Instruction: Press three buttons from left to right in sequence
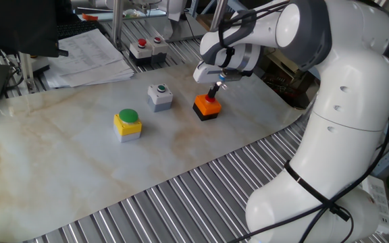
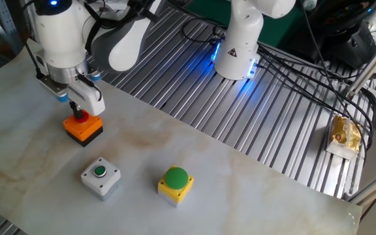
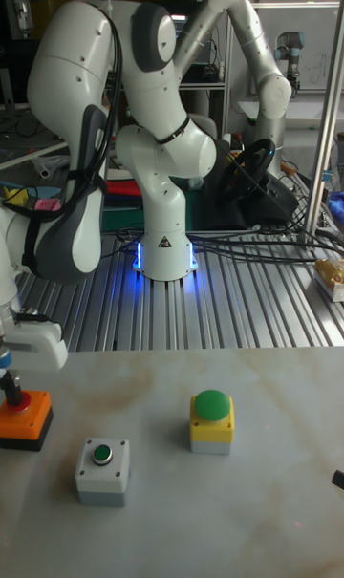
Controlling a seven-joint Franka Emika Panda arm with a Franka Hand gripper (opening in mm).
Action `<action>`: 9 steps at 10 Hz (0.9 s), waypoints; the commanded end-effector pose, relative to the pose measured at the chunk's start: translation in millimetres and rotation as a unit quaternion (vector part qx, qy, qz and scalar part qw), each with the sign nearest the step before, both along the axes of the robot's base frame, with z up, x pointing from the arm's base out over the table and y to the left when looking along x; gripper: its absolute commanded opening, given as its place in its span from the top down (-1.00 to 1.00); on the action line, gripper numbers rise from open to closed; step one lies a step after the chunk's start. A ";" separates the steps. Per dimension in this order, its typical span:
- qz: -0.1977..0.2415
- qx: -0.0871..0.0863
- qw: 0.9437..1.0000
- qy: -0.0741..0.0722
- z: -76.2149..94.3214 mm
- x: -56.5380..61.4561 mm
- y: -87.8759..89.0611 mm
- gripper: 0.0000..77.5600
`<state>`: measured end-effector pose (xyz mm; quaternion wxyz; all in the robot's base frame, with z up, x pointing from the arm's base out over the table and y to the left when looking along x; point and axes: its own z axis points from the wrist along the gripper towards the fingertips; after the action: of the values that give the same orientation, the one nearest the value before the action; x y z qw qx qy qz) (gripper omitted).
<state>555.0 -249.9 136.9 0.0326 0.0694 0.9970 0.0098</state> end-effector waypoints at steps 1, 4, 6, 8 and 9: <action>-0.001 0.002 1.000 0.003 -8.0 -4.3 0.4 1.00; -0.005 0.000 1.000 0.003 -3.8 -2.8 1.6 1.00; -0.008 -0.002 1.000 0.014 22.2 4.3 7.6 1.00; -0.007 -0.002 1.000 0.020 37.7 7.0 9.9 1.00; -0.005 -0.001 1.000 0.017 45.3 9.9 11.1 1.00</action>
<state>555.4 -243.8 154.0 0.0201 0.0756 0.9969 0.0090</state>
